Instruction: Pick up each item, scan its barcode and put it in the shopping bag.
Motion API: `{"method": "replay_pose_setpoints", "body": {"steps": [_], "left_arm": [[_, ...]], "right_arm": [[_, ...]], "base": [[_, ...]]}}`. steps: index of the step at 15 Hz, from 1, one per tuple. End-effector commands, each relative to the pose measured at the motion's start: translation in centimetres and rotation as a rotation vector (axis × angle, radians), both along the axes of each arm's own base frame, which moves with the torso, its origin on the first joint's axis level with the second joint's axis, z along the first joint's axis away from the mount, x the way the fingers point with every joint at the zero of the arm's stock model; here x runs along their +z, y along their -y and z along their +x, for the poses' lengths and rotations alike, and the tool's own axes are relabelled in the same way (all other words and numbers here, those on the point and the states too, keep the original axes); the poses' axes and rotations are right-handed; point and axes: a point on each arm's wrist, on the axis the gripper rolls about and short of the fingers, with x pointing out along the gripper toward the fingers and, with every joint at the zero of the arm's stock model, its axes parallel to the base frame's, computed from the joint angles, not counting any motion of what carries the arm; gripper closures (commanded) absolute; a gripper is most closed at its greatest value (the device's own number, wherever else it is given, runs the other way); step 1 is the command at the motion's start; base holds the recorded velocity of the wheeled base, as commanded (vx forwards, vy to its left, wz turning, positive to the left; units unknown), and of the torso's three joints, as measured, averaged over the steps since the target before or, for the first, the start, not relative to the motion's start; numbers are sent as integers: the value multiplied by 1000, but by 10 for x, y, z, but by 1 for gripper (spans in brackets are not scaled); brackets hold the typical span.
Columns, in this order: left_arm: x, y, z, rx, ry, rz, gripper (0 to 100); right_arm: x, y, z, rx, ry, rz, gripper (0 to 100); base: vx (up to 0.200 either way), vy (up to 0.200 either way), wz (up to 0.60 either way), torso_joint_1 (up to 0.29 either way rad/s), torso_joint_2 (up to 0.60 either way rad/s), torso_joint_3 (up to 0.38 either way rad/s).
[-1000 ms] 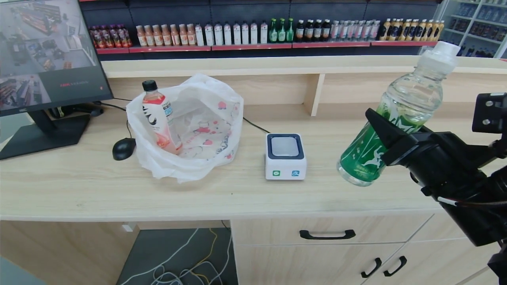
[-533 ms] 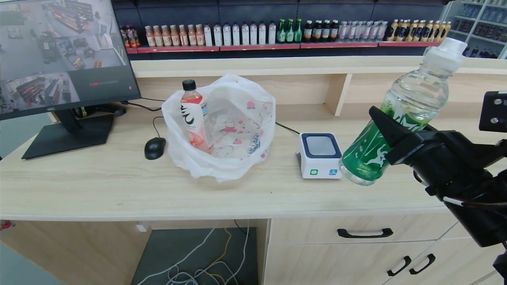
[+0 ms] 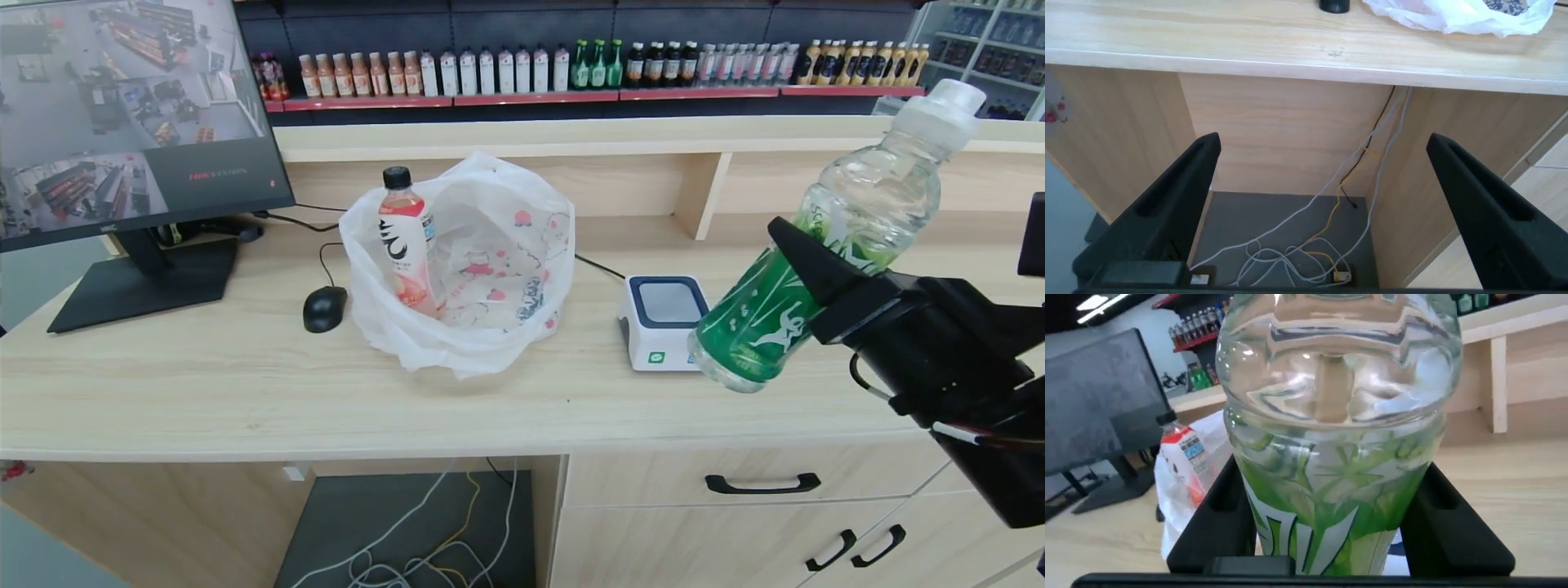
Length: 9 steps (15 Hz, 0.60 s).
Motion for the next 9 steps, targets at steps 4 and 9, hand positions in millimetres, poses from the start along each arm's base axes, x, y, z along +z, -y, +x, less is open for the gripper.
{"method": "replay_pose_setpoints", "body": {"steps": [4, 9], "left_arm": [[0, 0, 0, -2, 0, 0, 0], [0, 0, 0, 0, 0, 0, 0]], "right_arm": [[15, -23, 35, 170, -54, 359, 100], [-6, -17, 97, 159, -138, 566, 100]], "base": [[0, 0, 0, 0, 0, 0], [0, 0, 0, 0, 0, 0]]}}
